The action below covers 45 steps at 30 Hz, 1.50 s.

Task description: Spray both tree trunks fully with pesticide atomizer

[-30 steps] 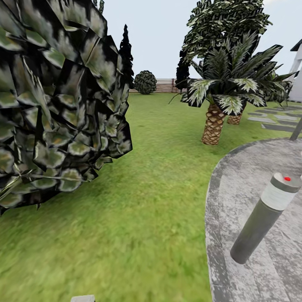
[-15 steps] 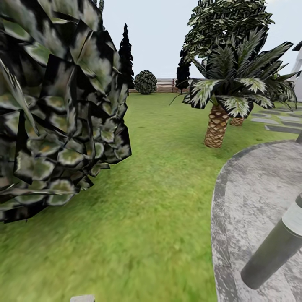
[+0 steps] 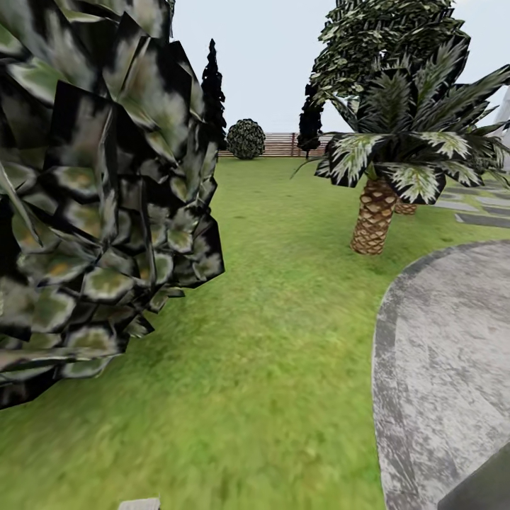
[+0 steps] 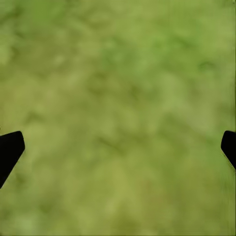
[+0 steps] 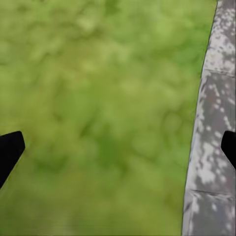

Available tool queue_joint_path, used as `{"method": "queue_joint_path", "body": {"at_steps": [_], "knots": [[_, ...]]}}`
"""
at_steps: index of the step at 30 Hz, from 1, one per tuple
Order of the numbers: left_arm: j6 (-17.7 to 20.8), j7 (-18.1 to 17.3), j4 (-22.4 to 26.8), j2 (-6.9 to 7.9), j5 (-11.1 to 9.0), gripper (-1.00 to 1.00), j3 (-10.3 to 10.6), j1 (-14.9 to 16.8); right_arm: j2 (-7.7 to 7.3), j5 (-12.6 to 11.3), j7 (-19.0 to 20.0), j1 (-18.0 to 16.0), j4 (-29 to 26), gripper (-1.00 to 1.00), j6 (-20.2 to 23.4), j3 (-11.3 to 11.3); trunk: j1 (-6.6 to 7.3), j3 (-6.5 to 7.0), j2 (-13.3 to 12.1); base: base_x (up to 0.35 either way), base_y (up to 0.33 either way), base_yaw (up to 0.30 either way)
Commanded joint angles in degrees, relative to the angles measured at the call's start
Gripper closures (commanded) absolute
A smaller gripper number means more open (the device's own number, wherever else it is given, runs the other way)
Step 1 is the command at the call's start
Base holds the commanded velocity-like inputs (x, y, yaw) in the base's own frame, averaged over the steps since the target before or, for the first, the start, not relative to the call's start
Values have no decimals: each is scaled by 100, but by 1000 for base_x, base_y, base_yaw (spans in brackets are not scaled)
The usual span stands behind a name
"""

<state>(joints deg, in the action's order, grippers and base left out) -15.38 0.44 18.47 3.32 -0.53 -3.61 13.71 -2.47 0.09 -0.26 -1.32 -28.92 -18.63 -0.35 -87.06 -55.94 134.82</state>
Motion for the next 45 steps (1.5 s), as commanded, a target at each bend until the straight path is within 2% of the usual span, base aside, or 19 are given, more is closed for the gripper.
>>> {"method": "queue_joint_path", "body": {"at_steps": [1,6,14,29,45], "knots": [[0,0,-1,-2,0,-100,0,0,0,-1,0,0,0,-100,0,0,0,0,0,340,97,0],[0,0,-1,-6,8,-100,1,0,-6,-8,0,0,-3,-100,0,0,0,0,0,340,27,-46],[0,-3,-1,-7,8,-100,1,0,-4,-9,0,0,-7,-100,0,0,0,0,0,340,1,-228],[0,-4,-1,-7,9,-100,1,0,-2,-9,0,0,-2,-100,0,0,0,0,0,340,0,-31],[0,-2,-1,2,5,-100,1,0,-2,-9,0,0,-9,-100,0,0,0,0,0,340,0,-283]]}}
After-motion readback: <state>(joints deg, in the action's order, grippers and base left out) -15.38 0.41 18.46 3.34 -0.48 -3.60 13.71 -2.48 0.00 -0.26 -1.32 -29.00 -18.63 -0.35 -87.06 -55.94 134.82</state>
